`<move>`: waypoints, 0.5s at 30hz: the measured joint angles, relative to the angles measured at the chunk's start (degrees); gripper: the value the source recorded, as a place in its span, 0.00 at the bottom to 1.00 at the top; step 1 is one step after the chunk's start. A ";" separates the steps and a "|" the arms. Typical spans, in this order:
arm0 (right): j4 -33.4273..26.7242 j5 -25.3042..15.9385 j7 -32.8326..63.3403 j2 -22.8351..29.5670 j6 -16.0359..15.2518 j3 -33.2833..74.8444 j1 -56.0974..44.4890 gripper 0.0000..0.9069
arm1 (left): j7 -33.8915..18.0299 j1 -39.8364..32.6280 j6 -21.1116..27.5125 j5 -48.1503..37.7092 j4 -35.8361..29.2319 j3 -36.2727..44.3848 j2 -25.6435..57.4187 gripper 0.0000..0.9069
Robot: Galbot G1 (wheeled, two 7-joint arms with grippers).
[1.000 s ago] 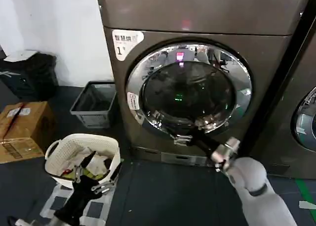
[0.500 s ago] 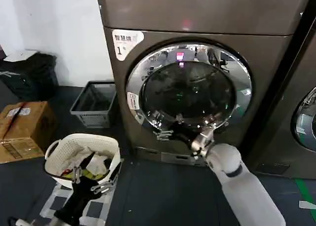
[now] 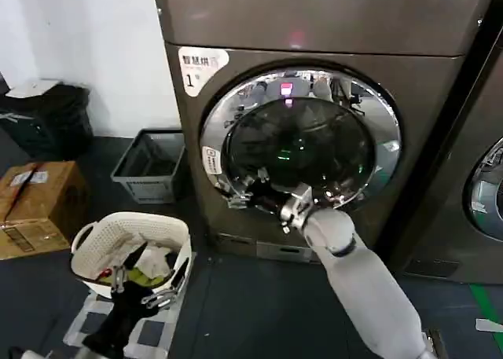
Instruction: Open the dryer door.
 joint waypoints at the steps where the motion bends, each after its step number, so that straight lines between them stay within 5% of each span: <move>1: -0.33 -0.04 0.00 0.19 0.04 -0.14 0.21 1.00 | 0.00 0.01 0.00 0.01 0.00 0.00 -0.02 1.00; 15: -3.99 0.64 -0.92 0.52 0.44 -1.21 2.31 1.00 | 0.09 0.08 0.13 0.03 -0.19 -0.02 0.20 1.00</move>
